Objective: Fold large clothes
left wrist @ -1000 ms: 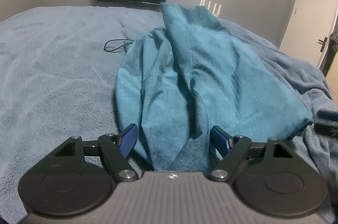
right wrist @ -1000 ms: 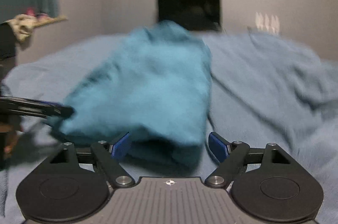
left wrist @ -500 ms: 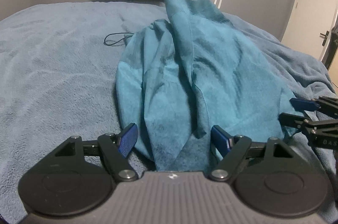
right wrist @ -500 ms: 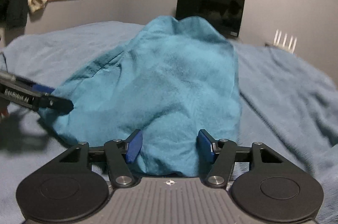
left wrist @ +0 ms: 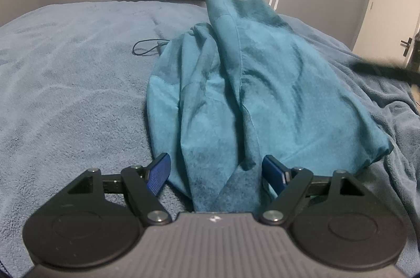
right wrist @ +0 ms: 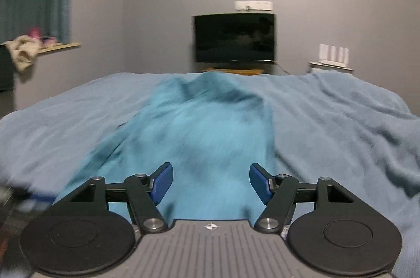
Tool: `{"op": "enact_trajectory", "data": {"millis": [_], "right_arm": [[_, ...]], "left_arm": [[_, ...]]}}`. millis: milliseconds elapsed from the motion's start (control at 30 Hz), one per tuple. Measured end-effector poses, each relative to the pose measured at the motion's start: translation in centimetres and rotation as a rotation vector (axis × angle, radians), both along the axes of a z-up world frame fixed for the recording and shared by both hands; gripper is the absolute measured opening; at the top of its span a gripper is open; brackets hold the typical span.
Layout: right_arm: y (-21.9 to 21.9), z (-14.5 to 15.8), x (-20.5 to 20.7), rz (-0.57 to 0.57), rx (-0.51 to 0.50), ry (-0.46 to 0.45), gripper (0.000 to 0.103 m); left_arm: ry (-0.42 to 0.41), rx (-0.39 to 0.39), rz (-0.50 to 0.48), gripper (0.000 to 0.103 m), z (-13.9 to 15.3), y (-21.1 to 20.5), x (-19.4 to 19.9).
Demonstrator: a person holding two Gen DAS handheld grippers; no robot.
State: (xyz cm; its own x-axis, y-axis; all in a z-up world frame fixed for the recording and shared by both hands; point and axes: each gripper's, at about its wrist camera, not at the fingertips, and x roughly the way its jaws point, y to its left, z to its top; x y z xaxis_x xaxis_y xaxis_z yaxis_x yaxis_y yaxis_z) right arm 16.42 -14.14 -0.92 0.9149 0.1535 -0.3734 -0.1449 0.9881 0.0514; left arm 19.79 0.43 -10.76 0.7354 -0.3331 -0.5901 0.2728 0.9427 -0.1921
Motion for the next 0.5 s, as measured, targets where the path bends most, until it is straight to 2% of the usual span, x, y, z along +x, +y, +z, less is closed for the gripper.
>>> {"op": "enact_trajectory", "data": {"millis": [100,167,267,300,367,433,500], "right_arm": [[0.9,1.6,5.1,-0.031,-0.002,-0.007,0.066],[1.8,2.1,9.2,-0.061,0.024,0.022,0.06],[3.2,1.5,14.4,-0.091,0.036,0.074,0.058],[4.1,0.8,16.4,-0.092,0.027,0.119,0.057],[5.4,-0.4,18.5,-0.083,-0.013,0.168,0.068],[6.0,-0.6,18.9,-0.07,-0.057,0.16,0.068],[5.4,-0.1,18.0,-0.057,-0.006,0.134,0.067]], "left_arm": [[0.003,-0.003,0.0,0.078,-0.1,0.1,0.1],[0.006,-0.006,0.0,0.078,-0.1,0.2,0.1],[0.012,-0.013,0.0,0.08,-0.3,0.3,0.4],[0.014,-0.015,0.0,0.08,-0.4,0.3,0.5],[0.017,-0.019,0.0,0.081,-0.5,0.3,0.8],[0.022,-0.019,0.005,0.086,-0.6,0.4,1.0],[0.032,-0.04,0.013,0.089,-0.7,0.8,1.2]]}}
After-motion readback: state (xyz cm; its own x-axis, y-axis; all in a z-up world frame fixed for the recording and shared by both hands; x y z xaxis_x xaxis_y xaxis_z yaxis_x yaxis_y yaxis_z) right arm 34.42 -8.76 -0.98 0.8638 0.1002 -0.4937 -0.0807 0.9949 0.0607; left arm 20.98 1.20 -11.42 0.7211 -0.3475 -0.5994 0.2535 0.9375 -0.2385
